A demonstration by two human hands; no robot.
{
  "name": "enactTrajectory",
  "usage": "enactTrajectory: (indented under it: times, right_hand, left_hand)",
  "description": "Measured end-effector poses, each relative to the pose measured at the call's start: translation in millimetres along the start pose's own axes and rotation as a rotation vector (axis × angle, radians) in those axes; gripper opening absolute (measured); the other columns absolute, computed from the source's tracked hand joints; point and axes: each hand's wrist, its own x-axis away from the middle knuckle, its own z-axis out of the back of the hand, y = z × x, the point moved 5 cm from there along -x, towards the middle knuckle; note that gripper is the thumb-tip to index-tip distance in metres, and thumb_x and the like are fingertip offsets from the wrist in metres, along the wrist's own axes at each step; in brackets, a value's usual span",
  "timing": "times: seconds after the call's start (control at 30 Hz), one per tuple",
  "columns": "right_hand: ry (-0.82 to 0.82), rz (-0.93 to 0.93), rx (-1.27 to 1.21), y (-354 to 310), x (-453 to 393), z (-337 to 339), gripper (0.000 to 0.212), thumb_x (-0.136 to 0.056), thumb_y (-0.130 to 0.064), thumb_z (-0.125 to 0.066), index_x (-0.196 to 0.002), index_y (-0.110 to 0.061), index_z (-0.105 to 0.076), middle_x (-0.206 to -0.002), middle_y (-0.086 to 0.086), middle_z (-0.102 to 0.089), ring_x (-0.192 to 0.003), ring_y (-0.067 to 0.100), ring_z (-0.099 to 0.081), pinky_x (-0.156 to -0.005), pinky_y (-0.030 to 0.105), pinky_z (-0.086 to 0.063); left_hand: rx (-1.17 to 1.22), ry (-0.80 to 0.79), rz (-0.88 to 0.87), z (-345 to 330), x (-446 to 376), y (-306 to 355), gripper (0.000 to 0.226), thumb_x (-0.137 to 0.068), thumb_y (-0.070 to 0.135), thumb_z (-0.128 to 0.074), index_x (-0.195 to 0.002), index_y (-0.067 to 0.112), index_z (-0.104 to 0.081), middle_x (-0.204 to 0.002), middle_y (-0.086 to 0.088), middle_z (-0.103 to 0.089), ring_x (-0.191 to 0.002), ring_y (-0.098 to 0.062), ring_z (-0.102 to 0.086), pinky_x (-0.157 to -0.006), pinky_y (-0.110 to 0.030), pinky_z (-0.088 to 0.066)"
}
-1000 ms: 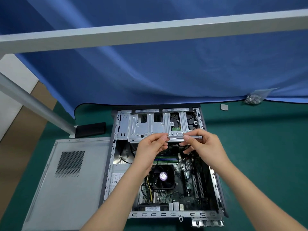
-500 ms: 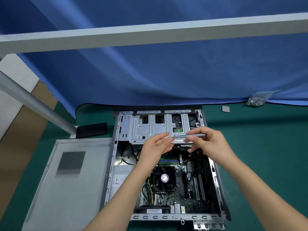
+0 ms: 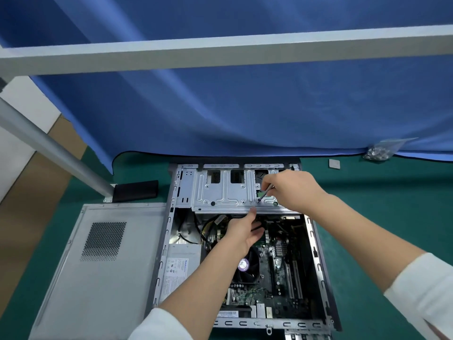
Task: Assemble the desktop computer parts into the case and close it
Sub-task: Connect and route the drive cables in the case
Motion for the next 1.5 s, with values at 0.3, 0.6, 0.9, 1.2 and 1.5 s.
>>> enactTrajectory:
  times: [0.3,0.6,0.9,1.2,1.5]
  right_hand:
    - [-0.012,0.031,0.065,-5,-8,-4,0.023,-0.091,-0.015,-0.052,-0.103,-0.034,-0.059,-0.096,-0.013,-0.066,-0.090,0.016,-0.060,-0.059,0.026,-0.034]
    - [-0.031,0.037,0.084,-8,-7,-6,0.023,-0.091,-0.017,-0.053,-0.105,-0.033,-0.060,-0.099,-0.012,-0.066,-0.093,0.017,-0.060,-0.063,0.026,-0.036]
    - [-0.043,0.035,0.084,-7,-12,-3,0.021,-0.090,-0.018,-0.051,-0.102,-0.032,-0.060,-0.099,-0.015,-0.067,-0.094,0.017,-0.061,-0.064,0.027,-0.036]
    - [-0.050,0.017,0.069,-3,-13,-3,0.021,-0.090,-0.018,-0.051,-0.101,-0.032,-0.061,-0.100,-0.013,-0.067,-0.093,0.017,-0.061,-0.064,0.026,-0.037]
    - [-0.078,0.009,0.065,-5,-13,-1,0.019,-0.090,-0.020,-0.052,-0.101,-0.032,-0.061,-0.101,-0.012,-0.067,-0.096,0.017,-0.060,-0.066,0.027,-0.037]
  left_hand:
    - [0.044,0.015,0.015,2,-9,1,0.024,-0.089,0.024,-0.066,-0.093,0.002,-0.057,-0.096,-0.018,-0.064,-0.091,-0.029,-0.064,-0.060,-0.030,-0.055]
    - [0.004,0.002,0.021,3,-11,3,0.018,-0.092,0.020,-0.063,-0.094,0.003,-0.059,-0.089,-0.018,-0.066,-0.081,-0.027,-0.065,-0.055,-0.030,-0.054]
    - [-0.020,0.006,0.009,2,-13,3,0.023,-0.091,0.024,-0.063,-0.093,0.002,-0.058,-0.090,-0.017,-0.065,-0.080,-0.027,-0.065,-0.056,-0.030,-0.054]
    - [-0.028,0.005,-0.001,2,-16,2,0.023,-0.091,0.024,-0.063,-0.095,0.001,-0.057,-0.093,-0.018,-0.065,-0.080,-0.026,-0.065,-0.056,-0.029,-0.054]
    - [-0.042,0.000,-0.013,3,-18,2,0.023,-0.093,0.025,-0.061,-0.094,0.002,-0.057,-0.091,-0.017,-0.065,-0.077,-0.025,-0.065,-0.058,-0.029,-0.054]
